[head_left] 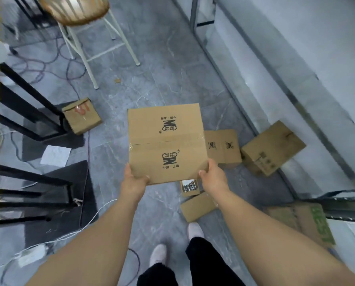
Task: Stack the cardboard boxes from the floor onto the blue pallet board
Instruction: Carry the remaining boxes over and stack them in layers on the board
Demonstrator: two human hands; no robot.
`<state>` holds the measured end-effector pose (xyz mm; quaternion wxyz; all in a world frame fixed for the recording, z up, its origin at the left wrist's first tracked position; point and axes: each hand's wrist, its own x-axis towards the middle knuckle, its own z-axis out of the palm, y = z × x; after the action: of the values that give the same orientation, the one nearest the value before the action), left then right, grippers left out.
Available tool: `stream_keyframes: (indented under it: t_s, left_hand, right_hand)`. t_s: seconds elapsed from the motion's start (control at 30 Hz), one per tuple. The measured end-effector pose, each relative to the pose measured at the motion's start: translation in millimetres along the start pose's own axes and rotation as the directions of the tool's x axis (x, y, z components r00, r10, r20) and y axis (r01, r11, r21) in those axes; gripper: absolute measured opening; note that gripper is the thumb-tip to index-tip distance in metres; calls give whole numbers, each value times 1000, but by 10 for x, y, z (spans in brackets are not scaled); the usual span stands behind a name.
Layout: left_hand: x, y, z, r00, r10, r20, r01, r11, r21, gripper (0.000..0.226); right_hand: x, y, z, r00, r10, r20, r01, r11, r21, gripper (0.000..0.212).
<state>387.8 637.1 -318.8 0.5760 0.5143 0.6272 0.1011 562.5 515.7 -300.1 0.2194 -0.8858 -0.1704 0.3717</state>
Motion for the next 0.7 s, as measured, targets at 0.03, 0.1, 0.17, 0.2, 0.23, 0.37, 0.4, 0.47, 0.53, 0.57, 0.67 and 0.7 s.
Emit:
stream_keyframes:
  t_s: [0.03, 0.1, 0.17, 0.2, 0.23, 0.37, 0.4, 0.47, 0.53, 0.57, 0.67, 0.7]
  left_hand:
    - [-42, -1, 10, 999, 27, 34, -27, 1000, 15, 60]
    - [-116, 4, 31, 991, 89, 100, -94, 994, 54, 55]
    - [-204, -7, 31, 983, 121, 141, -132, 988, 75, 56]
    - [-257, -15, 32, 978, 136, 158, -152, 984, 94, 57]
    - [-323, -24, 30, 974, 146, 172, -168, 978, 124, 59]
    - [-593, -14, 89, 949, 168, 267, -232, 945, 232, 60]
    - [-669, -11, 133, 938, 169, 303, -250, 935, 251, 57]
    - [-853, 13, 256, 909, 169, 382, -291, 913, 288, 53]
    - [-1053, 52, 438, 870, 170, 463, -337, 891, 305, 50]
    - [-1155, 75, 550, 846, 179, 502, -369, 877, 309, 48]
    - [-1470, 106, 943, 757, 187, 626, -467, 825, 319, 47]
    - [-1586, 104, 1082, 727, 182, 662, -495, 807, 322, 51]
  right_hand:
    - [-101, 51, -28, 999, 16, -28, -15, 1000, 24, 23]
    - [-313, 149, -58, 995, 51, -90, -45, 997, 62, 27]
    - [-541, 261, -41, 986, 93, -136, -81, 992, 92, 30]
    - [-660, 323, -30, 981, 118, -154, -101, 988, 114, 29]
    - [-780, 388, -16, 975, 142, -169, -119, 983, 138, 28]
    - [-1227, 649, -14, 938, 233, -255, -177, 958, 227, 28]
    - [-1337, 724, -33, 924, 257, -283, -190, 951, 242, 29]
    - [-1554, 894, -104, 890, 307, -336, -219, 936, 277, 29]
    - [-1772, 1084, -206, 847, 361, -390, -246, 917, 314, 30]
    - [-1877, 1190, -258, 823, 389, -415, -258, 905, 338, 30]
    - [-2176, 1556, -413, 742, 473, -475, -289, 865, 411, 28]
    - [-2275, 1688, -465, 713, 503, -489, -296, 848, 440, 28]
